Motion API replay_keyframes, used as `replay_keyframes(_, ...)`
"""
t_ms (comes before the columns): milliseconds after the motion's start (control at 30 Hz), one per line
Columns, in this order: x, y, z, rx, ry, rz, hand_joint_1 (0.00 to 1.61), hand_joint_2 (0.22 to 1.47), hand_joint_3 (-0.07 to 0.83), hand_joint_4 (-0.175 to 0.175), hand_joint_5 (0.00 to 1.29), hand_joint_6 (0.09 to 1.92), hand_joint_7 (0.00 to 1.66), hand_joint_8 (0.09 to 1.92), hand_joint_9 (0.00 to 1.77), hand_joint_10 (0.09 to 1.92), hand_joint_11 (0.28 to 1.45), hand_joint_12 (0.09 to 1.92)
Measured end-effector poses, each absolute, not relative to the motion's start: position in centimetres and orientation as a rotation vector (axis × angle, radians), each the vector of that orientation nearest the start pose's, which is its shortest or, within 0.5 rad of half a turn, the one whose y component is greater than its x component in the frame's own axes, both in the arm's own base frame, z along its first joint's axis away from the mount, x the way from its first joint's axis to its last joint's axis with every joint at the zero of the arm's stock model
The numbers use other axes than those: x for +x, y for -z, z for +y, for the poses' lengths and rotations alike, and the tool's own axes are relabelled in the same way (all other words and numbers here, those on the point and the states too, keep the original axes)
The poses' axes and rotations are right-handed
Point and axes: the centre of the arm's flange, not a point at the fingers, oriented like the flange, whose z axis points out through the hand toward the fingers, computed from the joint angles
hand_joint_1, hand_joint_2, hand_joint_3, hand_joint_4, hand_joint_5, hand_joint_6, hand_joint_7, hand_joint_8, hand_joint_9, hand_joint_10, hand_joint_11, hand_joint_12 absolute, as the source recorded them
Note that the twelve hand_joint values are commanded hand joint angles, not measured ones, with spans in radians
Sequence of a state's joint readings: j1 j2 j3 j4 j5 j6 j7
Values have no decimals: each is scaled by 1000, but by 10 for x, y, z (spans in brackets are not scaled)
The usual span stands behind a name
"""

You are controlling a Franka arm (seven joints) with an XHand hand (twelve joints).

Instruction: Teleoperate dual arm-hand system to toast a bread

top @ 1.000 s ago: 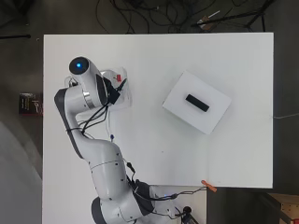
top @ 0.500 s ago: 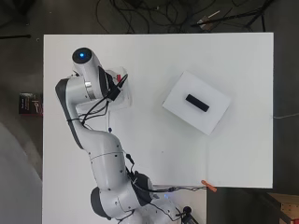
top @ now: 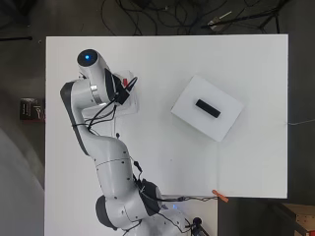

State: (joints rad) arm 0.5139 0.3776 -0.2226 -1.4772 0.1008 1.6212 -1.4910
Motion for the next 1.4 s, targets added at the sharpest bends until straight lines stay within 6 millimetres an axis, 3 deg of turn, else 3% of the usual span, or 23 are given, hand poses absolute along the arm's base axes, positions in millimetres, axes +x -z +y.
replay_keyframes(433, 615, -450, 219, 2027, 296, 2560, 903, 1237, -1, 175, 754, 1319, 1393, 87, 1503, 87, 697, 577)
replay_keyframes(667, 614, -449, 222, 2018, 307, 2570, 895, 1246, 1, 175, 738, 1342, 1396, 87, 1516, 87, 657, 769)
replay_keyframes(1000, 614, -446, 223, 2072, 319, 2534, 901, 1240, 0, 175, 749, 1328, 1393, 87, 1508, 87, 658, 674)
replay_keyframes(1033, 613, -445, 222, 2077, 322, 2530, 695, 1237, -1, 117, 670, 964, 1251, 87, 1383, 87, 637, 531)
replay_keyframes(1067, 612, -443, 221, 2079, 324, 2529, 442, 1077, -22, 30, 416, 559, 820, 87, 989, 87, 544, 337)
replay_keyframes(1100, 612, -442, 221, 2083, 324, 2531, 274, 933, -25, -31, 225, 292, 456, 87, 628, 87, 462, 188)
replay_keyframes(1133, 614, -440, 221, 2091, 332, 2532, 190, 896, -13, -61, 113, 144, 244, 87, 427, 87, 407, 97)
replay_keyframes(1233, 617, -445, 226, 2163, 414, 2493, 60, 1036, 6, -46, 186, 87, 179, 87, 319, 87, 374, 87)
replay_keyframes(1400, 618, -494, 221, 2250, 313, 2410, 9, 1110, 4, -31, 310, 87, 250, 87, 359, 87, 385, 87)
